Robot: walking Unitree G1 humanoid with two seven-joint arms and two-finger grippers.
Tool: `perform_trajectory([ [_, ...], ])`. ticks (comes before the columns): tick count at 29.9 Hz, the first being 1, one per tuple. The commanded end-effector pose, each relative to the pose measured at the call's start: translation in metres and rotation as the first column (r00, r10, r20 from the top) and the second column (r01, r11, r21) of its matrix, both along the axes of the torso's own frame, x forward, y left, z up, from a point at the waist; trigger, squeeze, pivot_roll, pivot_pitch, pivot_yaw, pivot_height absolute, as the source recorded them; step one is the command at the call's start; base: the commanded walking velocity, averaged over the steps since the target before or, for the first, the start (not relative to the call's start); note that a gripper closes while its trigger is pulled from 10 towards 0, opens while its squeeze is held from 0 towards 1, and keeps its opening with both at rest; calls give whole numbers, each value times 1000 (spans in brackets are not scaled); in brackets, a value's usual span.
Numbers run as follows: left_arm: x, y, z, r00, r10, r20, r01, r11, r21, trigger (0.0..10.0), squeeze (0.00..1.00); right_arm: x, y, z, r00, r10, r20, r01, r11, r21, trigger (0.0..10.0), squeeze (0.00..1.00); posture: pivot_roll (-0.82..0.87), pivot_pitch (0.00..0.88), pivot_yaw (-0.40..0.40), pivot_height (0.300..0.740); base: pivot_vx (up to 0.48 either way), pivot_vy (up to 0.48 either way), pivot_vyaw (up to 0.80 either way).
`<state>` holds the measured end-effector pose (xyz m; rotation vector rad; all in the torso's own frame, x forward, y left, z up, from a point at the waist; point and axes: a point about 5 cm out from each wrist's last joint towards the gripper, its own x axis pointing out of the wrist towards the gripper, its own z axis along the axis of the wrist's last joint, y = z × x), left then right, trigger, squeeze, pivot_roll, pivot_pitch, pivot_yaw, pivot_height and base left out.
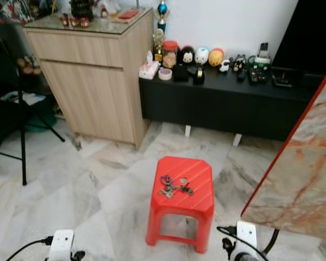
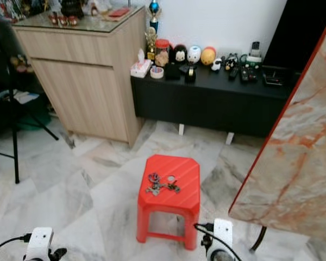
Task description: Hang keys on a hook
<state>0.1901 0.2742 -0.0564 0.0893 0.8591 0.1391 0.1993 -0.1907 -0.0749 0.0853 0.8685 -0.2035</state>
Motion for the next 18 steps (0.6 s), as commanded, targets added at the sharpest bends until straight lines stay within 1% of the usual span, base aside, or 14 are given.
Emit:
perform_trajectory([
  [1, -5, 0, -3, 1000, -12, -29, 13, 1000, 5, 10000, 0, 1, 3, 0, 1000, -4, 2, 4, 1000, 11, 10000, 0, 78, 48, 9, 740, 0, 349, 0],
  [3, -5, 0, -3, 999, -14, -29, 14, 1000, 5, 10000, 0, 1, 4, 0, 1000, -1, 5, 1, 1000, 12, 10000, 0, 78, 48, 9, 740, 0, 352, 0],
  [9, -4, 0, -3, 1000, -8, -25, 8, 1000, 4, 10000, 0, 12, 8, 6, 999, 10, 52, -11, 1000, 19, 10000, 0, 78, 51, 10, 740, 0, 334, 0],
  [16, -3, 0, -2, 1000, -10, -23, 10, 1000, 4, 10000, 0, 22, 9, 13, 995, 37, 95, -38, 999, 7, 10000, 0, 75, 56, 12, 740, 0, 320, 0],
  [18, -3, 0, -2, 1000, -11, -19, 11, 1000, 8, 10000, 0, 29, 12, 17, 991, 43, 126, -45, 999, 13, 10000, 0, 75, 57, 11, 740, 0, 0, 0],
])
